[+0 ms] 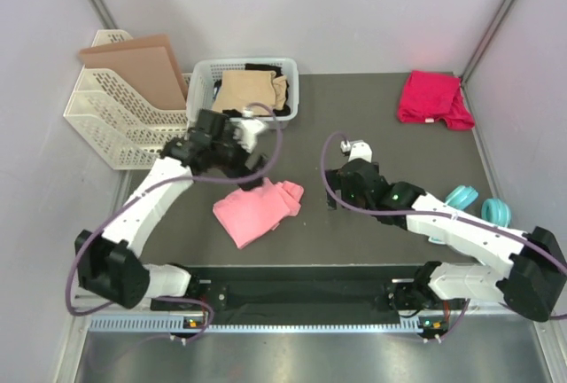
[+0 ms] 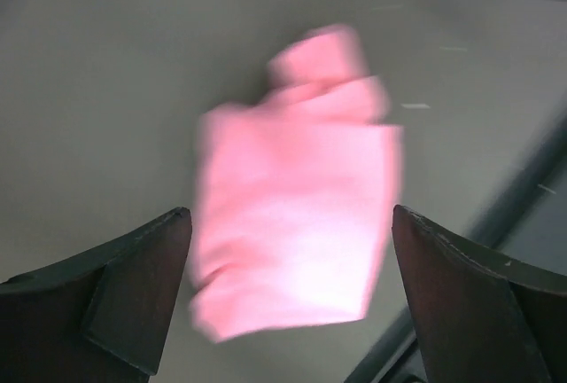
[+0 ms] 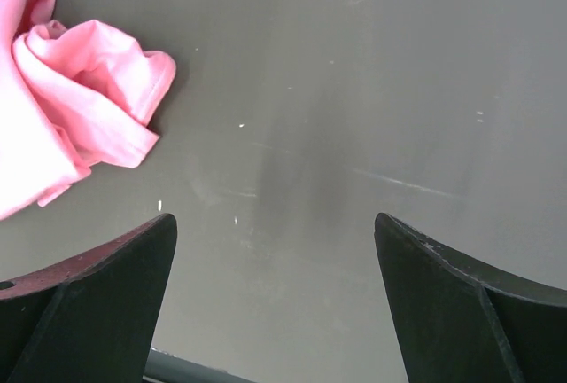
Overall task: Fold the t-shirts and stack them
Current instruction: Move the tshirt to the center of the board, then flatten out the tshirt
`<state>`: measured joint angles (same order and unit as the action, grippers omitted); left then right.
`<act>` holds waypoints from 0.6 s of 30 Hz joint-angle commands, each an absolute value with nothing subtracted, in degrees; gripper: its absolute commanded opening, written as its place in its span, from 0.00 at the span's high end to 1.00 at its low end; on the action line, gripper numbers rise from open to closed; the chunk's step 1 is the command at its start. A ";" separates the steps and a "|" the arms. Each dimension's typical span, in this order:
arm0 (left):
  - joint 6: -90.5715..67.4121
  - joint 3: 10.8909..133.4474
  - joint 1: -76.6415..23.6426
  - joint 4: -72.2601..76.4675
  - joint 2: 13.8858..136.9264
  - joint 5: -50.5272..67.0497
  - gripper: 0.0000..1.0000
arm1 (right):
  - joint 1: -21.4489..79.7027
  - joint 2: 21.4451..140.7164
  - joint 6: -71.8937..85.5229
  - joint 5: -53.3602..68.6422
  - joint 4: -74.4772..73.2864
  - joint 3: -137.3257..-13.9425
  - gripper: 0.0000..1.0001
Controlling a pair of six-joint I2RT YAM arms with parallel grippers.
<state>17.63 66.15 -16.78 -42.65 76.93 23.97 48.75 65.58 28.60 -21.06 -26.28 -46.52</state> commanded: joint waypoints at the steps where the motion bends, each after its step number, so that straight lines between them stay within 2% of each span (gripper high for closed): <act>1: 16.53 64.96 -35.57 -47.12 72.60 24.08 0.01 | 49.57 69.51 29.09 -19.42 -20.83 -49.13 0.08; 2: 16.00 64.17 -38.99 -46.41 73.03 24.17 0.01 | 49.40 70.22 29.09 -19.51 -21.00 -49.57 0.08; 8: 15.29 59.95 -42.71 -42.37 81.37 20.13 0.04 | 49.31 69.88 30.41 -21.35 -23.46 -50.98 0.10; 18: 13.54 62.66 -42.63 -38.15 90.26 14.94 0.05 | 49.22 56.62 31.38 -23.99 -25.31 -48.61 0.09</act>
<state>14.90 59.88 -42.48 -41.19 87.44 17.54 48.71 62.33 30.37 -21.47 -26.17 -47.79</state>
